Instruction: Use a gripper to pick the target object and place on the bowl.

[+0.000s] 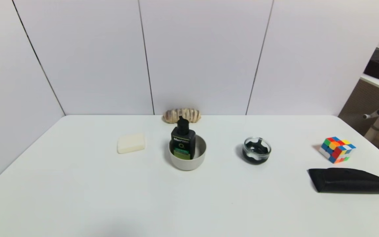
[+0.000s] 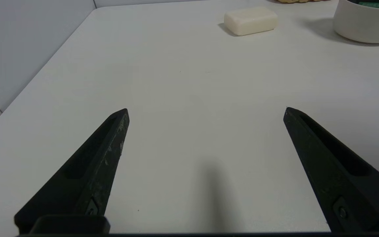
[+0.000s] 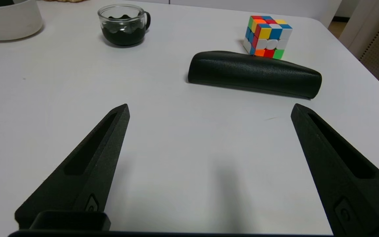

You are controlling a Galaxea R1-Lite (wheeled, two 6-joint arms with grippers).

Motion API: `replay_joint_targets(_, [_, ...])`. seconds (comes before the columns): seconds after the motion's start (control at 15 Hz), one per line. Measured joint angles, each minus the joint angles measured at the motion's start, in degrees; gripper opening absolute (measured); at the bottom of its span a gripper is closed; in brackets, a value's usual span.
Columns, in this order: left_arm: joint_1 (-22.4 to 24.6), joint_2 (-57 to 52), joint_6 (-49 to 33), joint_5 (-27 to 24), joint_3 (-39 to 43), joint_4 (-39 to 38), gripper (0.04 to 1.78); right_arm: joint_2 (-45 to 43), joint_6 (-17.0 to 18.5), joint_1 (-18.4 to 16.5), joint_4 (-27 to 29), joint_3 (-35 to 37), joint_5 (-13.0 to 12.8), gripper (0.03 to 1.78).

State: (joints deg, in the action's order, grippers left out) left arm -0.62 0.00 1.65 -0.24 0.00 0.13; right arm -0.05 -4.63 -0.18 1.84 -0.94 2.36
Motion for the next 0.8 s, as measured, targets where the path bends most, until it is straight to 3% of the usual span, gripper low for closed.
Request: replay_joint_targets(0.8, [0.00, 0.00, 0.02, -0.02, 0.00, -0.02, 1.69, -0.06, 0.10, 0.00, -0.50, 0.20, -0.61, 1.70])
